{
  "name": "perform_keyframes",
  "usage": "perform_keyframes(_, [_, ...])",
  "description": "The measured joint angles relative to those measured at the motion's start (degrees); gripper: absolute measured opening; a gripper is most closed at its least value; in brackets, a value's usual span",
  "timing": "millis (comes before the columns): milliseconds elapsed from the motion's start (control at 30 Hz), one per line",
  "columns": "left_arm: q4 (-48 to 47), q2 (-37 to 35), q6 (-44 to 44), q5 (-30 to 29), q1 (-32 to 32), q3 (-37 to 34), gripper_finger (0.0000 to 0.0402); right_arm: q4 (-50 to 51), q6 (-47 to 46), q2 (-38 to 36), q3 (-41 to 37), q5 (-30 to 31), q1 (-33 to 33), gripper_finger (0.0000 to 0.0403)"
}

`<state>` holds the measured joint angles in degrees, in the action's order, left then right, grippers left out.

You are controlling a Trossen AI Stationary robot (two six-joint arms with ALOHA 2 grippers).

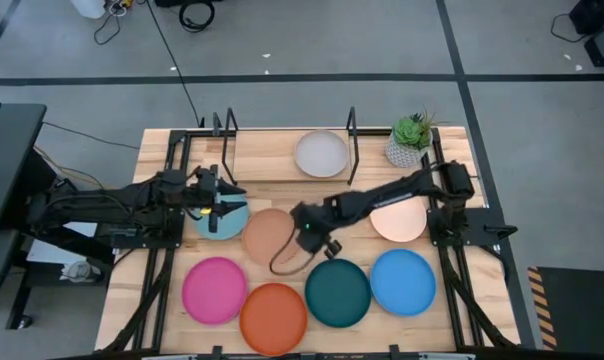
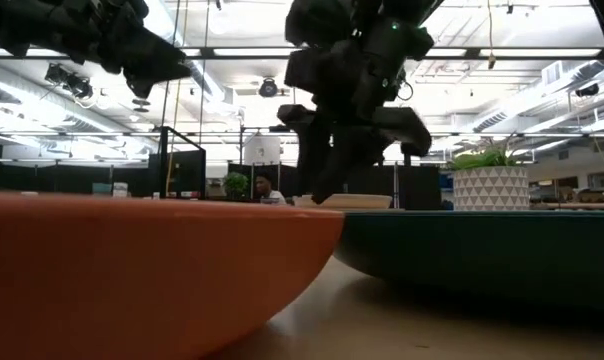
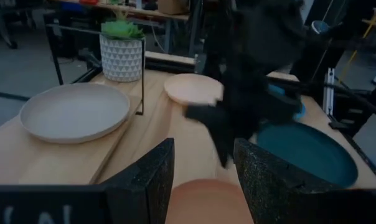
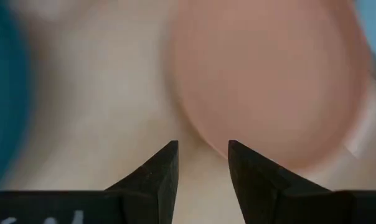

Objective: Place and stack plates onto a shelf
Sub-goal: Stack the light orange plate on top of the gray plate on the shelf

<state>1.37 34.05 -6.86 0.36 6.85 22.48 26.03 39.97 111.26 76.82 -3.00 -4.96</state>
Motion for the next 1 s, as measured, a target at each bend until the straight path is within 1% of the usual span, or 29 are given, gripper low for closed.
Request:
perform_keyframes(67, [-0.63, -0.13, 1.21, 0.01, 0.00, 1.22, 0.0173, -1.93, 1.23, 0.57, 0.00, -1.28, -1.05, 0.0145])
perform_keyframes(333, [-0.84, -0.32, 4.53, -0.58, 0.07, 2.82, 0.0173, -8.87, 4.14, 5.84, 0.00, -1.09, -1.30, 0.0139])
perform_keyframes(433, [-1.16, -0.29, 4.50, -0.60, 0.07, 2.82, 0.0173, -11.05, 4.19, 7.81, 0.00, 1.33, -0.80, 0.0132])
perform_keyframes(567, [-1.87, -0.31, 4.51, -0.61, 0.07, 2.82, 0.0173, -10.56, 4.68, 7.69, 0.00, 1.06, -0.12, 0.0101])
perform_keyframes(767, [-3.05, -0.31, 4.51, -0.62, 0.07, 2.82, 0.0173, -9.05, 4.40, 7.06, 0.02, -1.49, 0.10, 0.0024])
perform_keyframes(800, [-3.19, -0.31, 4.51, -0.61, 0.07, 2.82, 0.0173, -8.30, 4.39, 7.08, -0.02, -2.24, 0.10, 0.0016])
perform_keyframes(867, [-3.47, -0.31, 4.51, -0.61, 0.07, 2.82, 0.0173, -6.93, 3.87, 6.60, 0.02, -2.83, 0.14, 0.0014])
perform_keyframes(1000, [-3.88, -0.31, 4.51, -0.61, 0.07, 2.82, 0.0173, -2.25, 1.58, 3.10, -0.02, -1.91, -0.28, 0.0028])
